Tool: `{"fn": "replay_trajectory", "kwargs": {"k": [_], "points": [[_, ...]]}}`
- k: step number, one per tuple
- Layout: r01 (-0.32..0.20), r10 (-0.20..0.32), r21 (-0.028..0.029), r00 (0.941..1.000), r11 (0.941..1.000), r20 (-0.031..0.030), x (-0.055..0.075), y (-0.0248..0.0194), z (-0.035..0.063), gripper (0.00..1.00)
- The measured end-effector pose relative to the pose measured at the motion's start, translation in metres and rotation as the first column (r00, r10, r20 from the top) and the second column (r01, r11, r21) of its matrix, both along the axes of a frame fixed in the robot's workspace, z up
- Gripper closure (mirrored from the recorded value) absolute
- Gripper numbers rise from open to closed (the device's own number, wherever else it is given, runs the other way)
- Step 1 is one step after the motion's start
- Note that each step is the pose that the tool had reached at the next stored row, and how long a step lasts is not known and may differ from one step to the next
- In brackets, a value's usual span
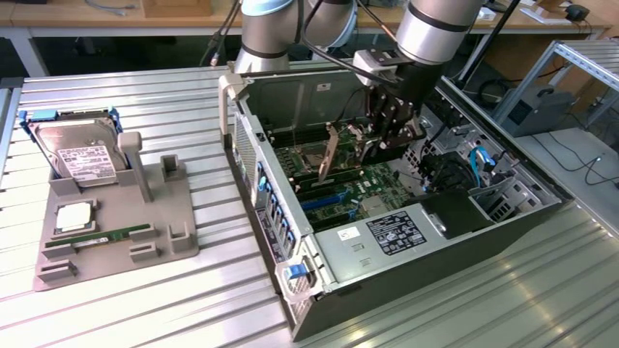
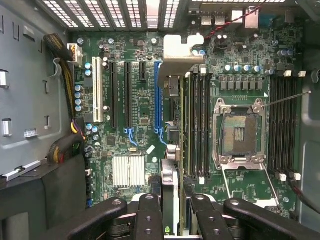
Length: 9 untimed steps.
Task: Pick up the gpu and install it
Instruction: 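Insert the gpu into the slot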
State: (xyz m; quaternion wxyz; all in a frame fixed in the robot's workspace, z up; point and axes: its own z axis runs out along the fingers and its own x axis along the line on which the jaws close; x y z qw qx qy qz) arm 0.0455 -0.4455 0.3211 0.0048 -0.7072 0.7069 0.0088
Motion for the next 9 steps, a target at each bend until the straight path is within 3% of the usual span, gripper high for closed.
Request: {"fn": "replay_trajectory", "kwargs": {"k": [9], "points": [[0.0, 0.0, -0.0001, 1.0, 1.0, 0.0, -0.0001, -0.0013, -0.004, 0.73]]}}
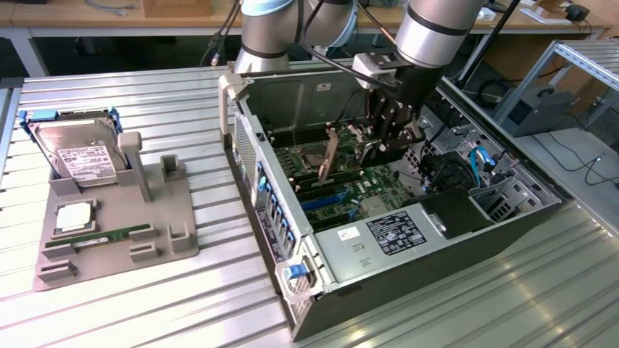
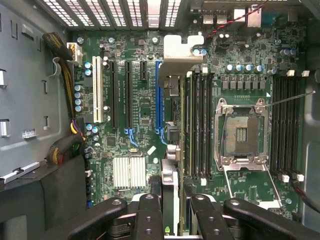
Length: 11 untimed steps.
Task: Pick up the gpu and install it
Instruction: 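Insert the gpu into the slot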
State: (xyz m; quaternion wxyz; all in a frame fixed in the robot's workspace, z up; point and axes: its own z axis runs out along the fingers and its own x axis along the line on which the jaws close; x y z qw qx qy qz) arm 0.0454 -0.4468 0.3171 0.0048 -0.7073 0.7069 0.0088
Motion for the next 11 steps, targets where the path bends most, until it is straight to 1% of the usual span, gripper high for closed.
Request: {"fn": "replay_trajectory", "kwargs": {"k": [11], "points": [[0.0, 0.0, 0.0, 1.0, 1.0, 0.0, -0.0003, -0.0019, -0.0053, 0.73]]}}
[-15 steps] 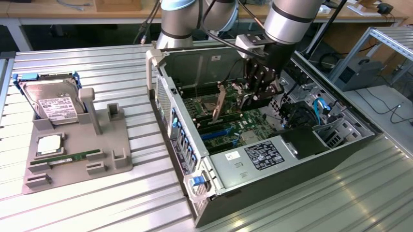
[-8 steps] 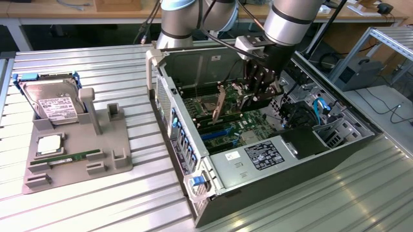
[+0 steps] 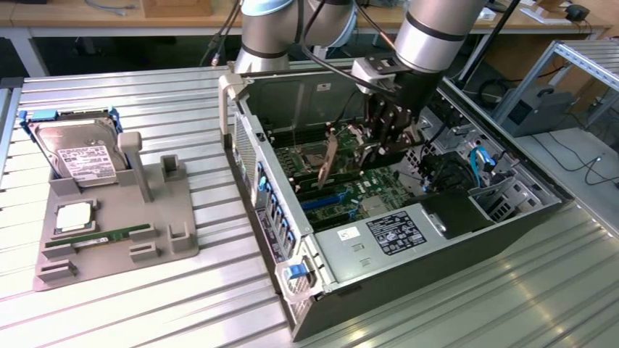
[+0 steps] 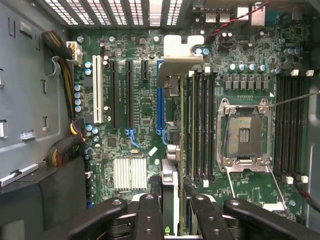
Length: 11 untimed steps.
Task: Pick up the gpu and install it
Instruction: 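Insert the gpu into the slot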
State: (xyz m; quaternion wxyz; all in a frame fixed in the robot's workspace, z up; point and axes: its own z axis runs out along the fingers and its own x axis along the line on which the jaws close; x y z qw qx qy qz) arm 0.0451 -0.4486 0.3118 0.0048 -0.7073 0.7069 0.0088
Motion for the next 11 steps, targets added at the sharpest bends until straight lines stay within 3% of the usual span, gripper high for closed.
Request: {"fn": "replay_trajectory", "kwargs": {"k": [11], "points": [[0.0, 0.0, 0.0001, 1.0, 1.0, 0.0, -0.0004, -0.0022, -0.0059, 0.73]]}}
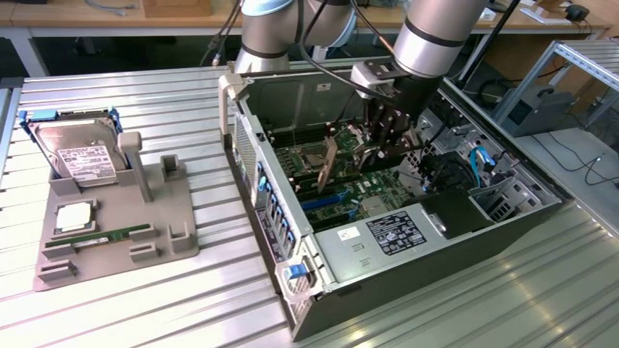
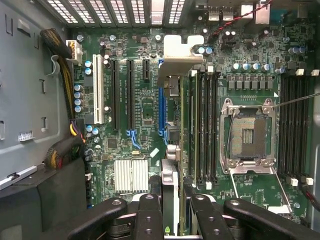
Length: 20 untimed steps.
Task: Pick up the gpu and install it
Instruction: 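Insert the gpu into the slot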
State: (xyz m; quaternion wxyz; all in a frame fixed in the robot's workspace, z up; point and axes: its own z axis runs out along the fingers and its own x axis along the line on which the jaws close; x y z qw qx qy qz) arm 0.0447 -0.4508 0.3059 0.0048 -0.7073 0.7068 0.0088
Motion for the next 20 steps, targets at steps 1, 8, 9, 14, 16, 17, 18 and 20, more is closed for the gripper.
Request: {"fn": "replay_trajectory", "kwargs": {"k": [1, 8, 9, 14, 16, 17, 18, 20], "points": [[0.0, 0.0, -0.0001, 1.0, 1.0, 0.0, -0.0001, -0.0002, -0.0005, 0.73], [0.0, 0.0, 0.0, 1.0, 1.0, 0.0, -0.0003, -0.0012, -0.0035, 0.73], [0.0, 0.0, 0.0, 1.0, 1.0, 0.0, -0.0004, -0.0015, -0.0044, 0.73], [0.0, 0.0, 0.0, 1.0, 1.0, 0.0, -0.0005, -0.0022, -0.007, 0.73], [0.0, 0.0, -0.0001, 1.0, 1.0, 0.0, -0.0005, -0.0024, -0.0078, 0.73], [0.0, 0.0, 0.0, 1.0, 1.0, 0.0, -0.0005, -0.0026, -0.0084, 0.73], [0.0, 0.0, 0.0, 1.0, 1.0, 0.0, -0.0005, -0.0027, -0.0089, 0.73], [0.0, 0.0, -0.0001, 1.0, 1.0, 0.0, -0.0005, -0.003, -0.0099, 0.73]]}}
